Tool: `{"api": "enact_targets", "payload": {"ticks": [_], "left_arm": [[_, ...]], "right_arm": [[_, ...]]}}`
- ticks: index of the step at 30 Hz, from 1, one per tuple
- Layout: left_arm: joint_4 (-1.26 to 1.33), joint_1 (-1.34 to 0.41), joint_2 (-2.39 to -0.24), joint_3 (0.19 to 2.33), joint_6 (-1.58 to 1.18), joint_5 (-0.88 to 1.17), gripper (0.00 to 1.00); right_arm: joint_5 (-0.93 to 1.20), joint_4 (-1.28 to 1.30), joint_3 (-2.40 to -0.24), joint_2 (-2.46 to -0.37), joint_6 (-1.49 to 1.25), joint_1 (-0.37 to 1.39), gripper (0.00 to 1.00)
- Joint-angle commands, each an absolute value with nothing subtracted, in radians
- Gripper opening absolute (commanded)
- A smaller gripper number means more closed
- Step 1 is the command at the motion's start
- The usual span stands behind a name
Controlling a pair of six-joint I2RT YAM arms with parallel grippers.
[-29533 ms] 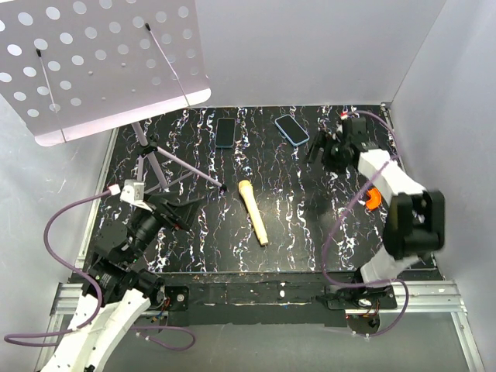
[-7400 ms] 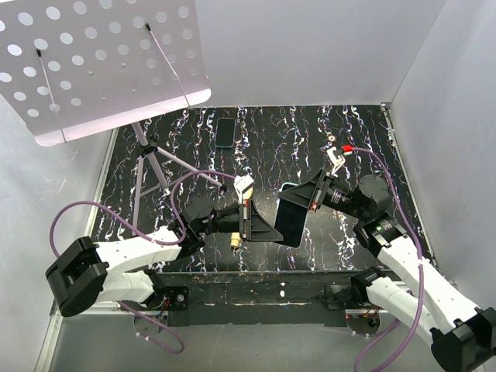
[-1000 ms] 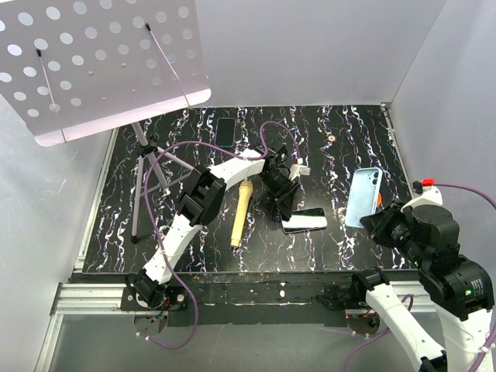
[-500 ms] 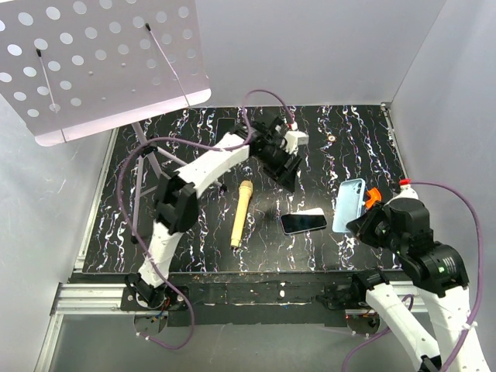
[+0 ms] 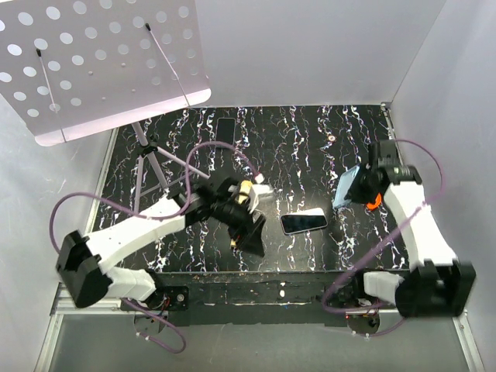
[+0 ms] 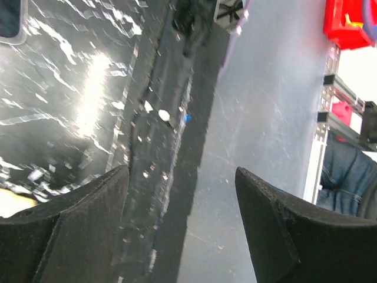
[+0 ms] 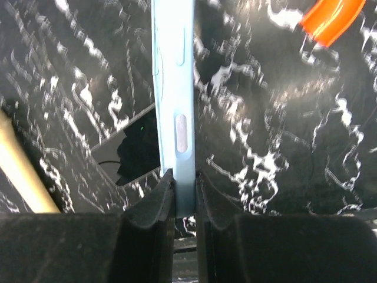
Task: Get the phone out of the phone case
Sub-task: Place the phone case at the center of the board, then adjust the phone at the center of the board.
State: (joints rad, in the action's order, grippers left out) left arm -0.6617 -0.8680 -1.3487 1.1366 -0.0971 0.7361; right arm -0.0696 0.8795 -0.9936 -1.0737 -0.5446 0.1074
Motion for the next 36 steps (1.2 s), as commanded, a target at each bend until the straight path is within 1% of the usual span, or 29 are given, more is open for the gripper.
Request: {"api": "enact_targets", "payload": {"ticks": [1, 3, 5, 7, 10, 12, 13, 15, 16, 17, 18, 19, 20, 22, 25, 29, 31, 33, 36], "left_arm": [[-0.513, -0.905, -1.132, 0.932, -0.202, 0.814, 0.72], [-0.479, -0.913, -1.047, 0.853, -0.251, 0.81, 0.73], [-0.476, -0.916, -0.978, 0.799, -0.276, 0.805, 0.74], [-0.477, -0.914, -0.918, 0.764, -0.285, 0.805, 0.75], [-0.506, -0.914, -0.852, 0.746, -0.287, 0.795, 0.76], [-0.528, -0.914, -0.821, 0.747, -0.287, 0.788, 0.77], [-0.535, -0.914, -0.813, 0.747, -0.288, 0.779, 0.77], [-0.535, -0.914, -0.798, 0.744, -0.29, 0.766, 0.78], [-0.535, -0.914, -0.801, 0.749, -0.29, 0.756, 0.77], [-0.537, -0.914, -0.807, 0.752, -0.29, 0.747, 0.78], [-0.537, -0.914, -0.814, 0.758, -0.288, 0.741, 0.78], [-0.537, -0.914, -0.827, 0.77, -0.285, 0.735, 0.78], [-0.535, -0.914, -0.845, 0.784, -0.285, 0.727, 0.79], [-0.531, -0.914, -0.885, 0.811, -0.285, 0.712, 0.78], [-0.5, -0.914, -0.945, 0.847, -0.304, 0.66, 0.79], [-0.445, -0.914, -1.038, 0.89, -0.371, 0.52, 0.78], [-0.411, -0.914, -1.093, 0.91, -0.414, 0.459, 0.78], [-0.361, -0.914, -1.156, 0.928, -0.452, 0.446, 0.76], [-0.261, -0.914, -1.23, 0.937, -0.529, 0.449, 0.75]], "right_arm": [[0.084, 0.767, -1.233, -1.423, -0.358, -0.072, 0.01], [0.194, 0.775, -1.343, -1.567, -0.313, -0.13, 0.01], [0.289, 0.706, -1.383, -1.662, -0.284, -0.162, 0.01], [0.366, 0.692, -1.445, -1.771, -0.267, -0.175, 0.01], [0.382, 0.733, -1.566, -1.882, -0.218, -0.176, 0.01], [0.313, 0.777, -1.618, -1.93, -0.198, -0.178, 0.02], [0.257, 0.819, -1.644, -1.948, -0.196, -0.181, 0.07], [0.067, 0.917, -1.712, -1.985, -0.218, -0.189, 0.23], [0.005, 0.94, -1.724, -1.985, -0.222, -0.189, 0.35], [-0.049, 0.943, -1.717, -1.971, -0.23, -0.189, 0.51], [-0.067, 0.939, -1.703, -1.942, -0.236, -0.189, 0.62], [-0.072, 0.936, -1.684, -1.909, -0.248, -0.187, 0.69], [-0.072, 0.922, -1.662, -1.87, -0.255, -0.181, 0.78], [-0.054, 0.904, -1.605, -1.775, -0.27, -0.152, 0.81], [-0.058, 0.887, -1.488, -1.581, -0.305, -0.065, 0.83], [0.082, 0.746, -1.19, -1.276, -0.402, 0.107, 0.85], [0.068, 0.695, -1.045, -1.156, -0.455, 0.168, 0.84], [0.07, 0.663, -0.901, -1.063, -0.495, 0.179, 0.82], [0.09, 0.689, -0.806, -1.005, -0.518, 0.178, 0.74]]}}
